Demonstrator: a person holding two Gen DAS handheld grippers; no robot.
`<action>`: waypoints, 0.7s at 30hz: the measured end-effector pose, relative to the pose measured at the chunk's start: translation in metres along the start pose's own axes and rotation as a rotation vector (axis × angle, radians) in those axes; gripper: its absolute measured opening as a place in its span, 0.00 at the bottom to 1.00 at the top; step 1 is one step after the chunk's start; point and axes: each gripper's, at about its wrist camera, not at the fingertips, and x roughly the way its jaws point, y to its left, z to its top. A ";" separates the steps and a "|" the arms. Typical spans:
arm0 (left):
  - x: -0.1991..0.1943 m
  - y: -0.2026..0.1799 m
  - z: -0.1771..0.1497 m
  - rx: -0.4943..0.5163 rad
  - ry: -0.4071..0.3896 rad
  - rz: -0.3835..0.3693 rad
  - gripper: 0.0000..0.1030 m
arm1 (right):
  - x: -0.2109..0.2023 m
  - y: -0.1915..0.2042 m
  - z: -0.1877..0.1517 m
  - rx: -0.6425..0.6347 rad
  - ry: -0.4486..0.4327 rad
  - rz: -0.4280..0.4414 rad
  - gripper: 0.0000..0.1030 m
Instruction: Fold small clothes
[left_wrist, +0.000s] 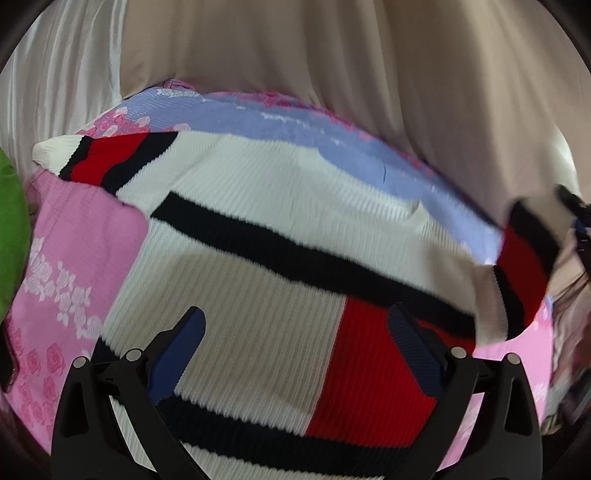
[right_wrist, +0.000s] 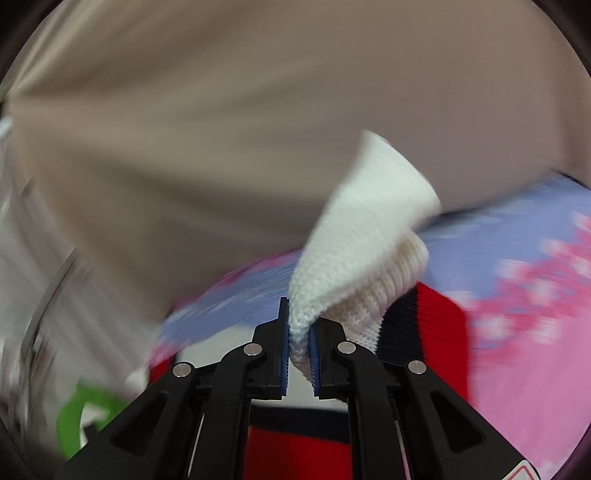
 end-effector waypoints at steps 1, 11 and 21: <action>0.001 0.005 0.007 -0.018 -0.012 -0.018 0.95 | 0.027 0.026 -0.011 -0.038 0.041 0.044 0.16; 0.094 0.048 0.055 -0.230 0.130 -0.121 0.95 | 0.038 -0.020 -0.101 -0.073 0.167 -0.353 0.55; 0.139 0.052 0.066 -0.303 0.156 -0.128 0.09 | 0.039 -0.093 -0.141 0.133 0.287 -0.392 0.57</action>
